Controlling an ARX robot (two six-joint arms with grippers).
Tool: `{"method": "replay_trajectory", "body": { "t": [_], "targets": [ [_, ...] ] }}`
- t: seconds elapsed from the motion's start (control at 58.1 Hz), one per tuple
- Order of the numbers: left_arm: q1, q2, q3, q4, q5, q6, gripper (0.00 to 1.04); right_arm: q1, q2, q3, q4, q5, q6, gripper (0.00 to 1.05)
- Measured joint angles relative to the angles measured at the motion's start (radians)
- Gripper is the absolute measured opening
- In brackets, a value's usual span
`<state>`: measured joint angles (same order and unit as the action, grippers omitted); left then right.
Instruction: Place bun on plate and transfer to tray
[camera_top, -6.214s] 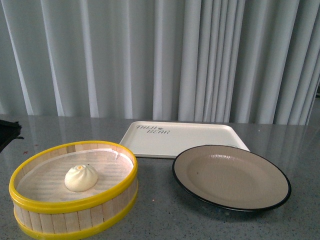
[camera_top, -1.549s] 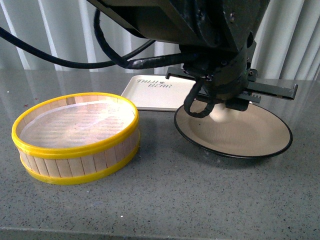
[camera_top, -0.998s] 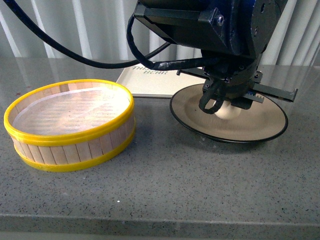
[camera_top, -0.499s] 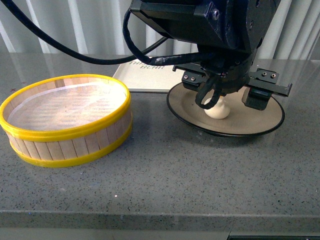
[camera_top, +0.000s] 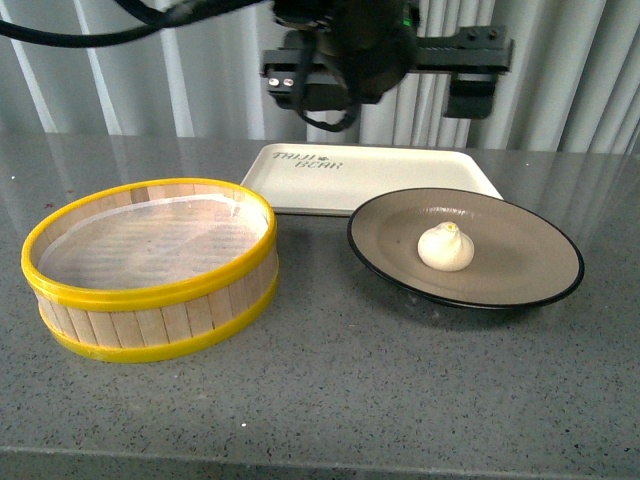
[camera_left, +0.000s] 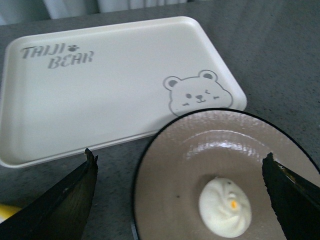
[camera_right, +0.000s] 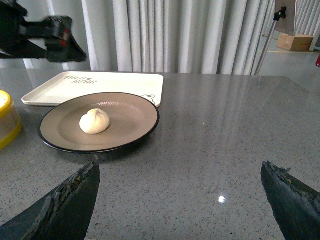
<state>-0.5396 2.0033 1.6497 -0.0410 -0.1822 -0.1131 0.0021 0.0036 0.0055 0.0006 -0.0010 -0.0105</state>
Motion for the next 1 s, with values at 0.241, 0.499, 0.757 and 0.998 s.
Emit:
{"method": "replay_trajectory", "body": {
  "t": [0.241, 0.499, 0.757, 0.998],
  "targets": [
    [0.055, -0.074, -0.106, 0.014, -0.052, 0.014, 0.98, 0.0, 0.0, 0.0, 0.0, 0.0, 0.0, 0.96],
    [0.119, -0.296, -0.638, 0.748, -0.203, 0.095, 0.59, 0.0, 0.0, 0.0, 0.0, 0.003, 0.0, 0.96],
    [0.273, -0.577, -1.117, 0.926, -0.08, 0.104, 0.07, 0.0, 0.0, 0.0, 0.0, 0.0, 0.0, 0.96],
    [0.367, -0.779, -1.349, 0.954, 0.008, 0.108, 0.04, 0.0, 0.0, 0.0, 0.0, 0.0, 0.0, 0.96]
  ]
}}
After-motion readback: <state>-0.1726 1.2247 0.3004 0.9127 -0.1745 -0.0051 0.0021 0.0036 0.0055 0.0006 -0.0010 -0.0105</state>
